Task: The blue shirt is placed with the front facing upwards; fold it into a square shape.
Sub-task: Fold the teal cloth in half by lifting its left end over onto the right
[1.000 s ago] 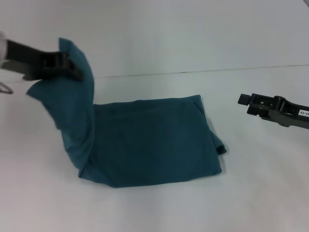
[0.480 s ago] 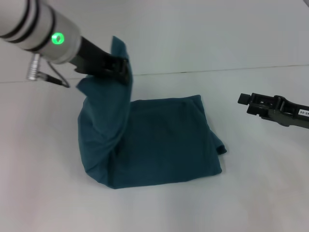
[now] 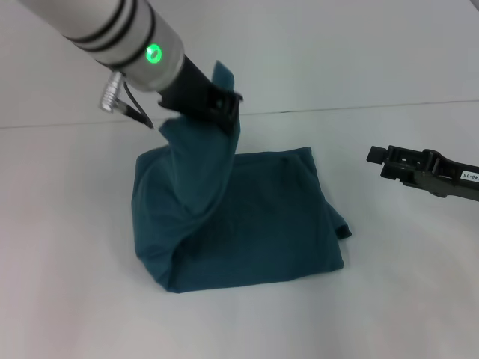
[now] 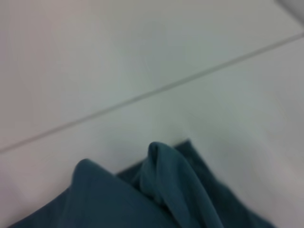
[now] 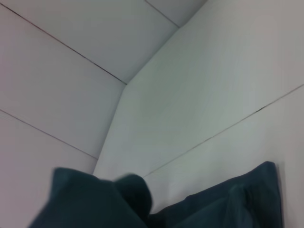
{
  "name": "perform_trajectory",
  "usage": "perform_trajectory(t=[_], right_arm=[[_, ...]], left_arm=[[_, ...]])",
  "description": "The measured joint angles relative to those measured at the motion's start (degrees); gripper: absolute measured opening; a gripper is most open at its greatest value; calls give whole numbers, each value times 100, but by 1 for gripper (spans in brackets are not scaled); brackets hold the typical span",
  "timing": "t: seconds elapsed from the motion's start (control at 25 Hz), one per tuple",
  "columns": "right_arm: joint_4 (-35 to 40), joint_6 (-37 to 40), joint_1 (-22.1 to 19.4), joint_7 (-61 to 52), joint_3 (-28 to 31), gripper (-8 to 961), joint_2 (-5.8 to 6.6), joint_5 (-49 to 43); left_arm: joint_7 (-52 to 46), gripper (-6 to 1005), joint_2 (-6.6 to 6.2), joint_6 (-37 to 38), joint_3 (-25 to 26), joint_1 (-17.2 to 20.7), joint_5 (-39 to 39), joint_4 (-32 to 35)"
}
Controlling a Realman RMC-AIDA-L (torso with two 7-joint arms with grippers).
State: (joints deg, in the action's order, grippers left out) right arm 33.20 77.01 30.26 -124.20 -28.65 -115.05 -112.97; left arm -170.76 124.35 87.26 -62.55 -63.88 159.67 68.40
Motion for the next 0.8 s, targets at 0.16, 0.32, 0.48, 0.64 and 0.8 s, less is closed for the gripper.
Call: perform_trajectory(t=[0.16,0.32,0.48,0.64,0.8], right_arm=[[-50,-9,3,0,0,704,9,-1],[-59,-16,9,0,0,704,15,-1],[-59,-20,14,1,0,704,17,0],[-59,-29,15,1,1,704,19,1],[-59,-29,15,-1,0,704,18,3]], left_arm=[[3,128,-2,-326,-261,-232,202,-690],[4,128,13,-560,-569,-367,303,-1013],[2,127,32,-647,-876,-501,381,-1129],[1,127,31,-653,-812,-564,383,-1015],[-1,128,23,-522,-495,-568,386,-795]])
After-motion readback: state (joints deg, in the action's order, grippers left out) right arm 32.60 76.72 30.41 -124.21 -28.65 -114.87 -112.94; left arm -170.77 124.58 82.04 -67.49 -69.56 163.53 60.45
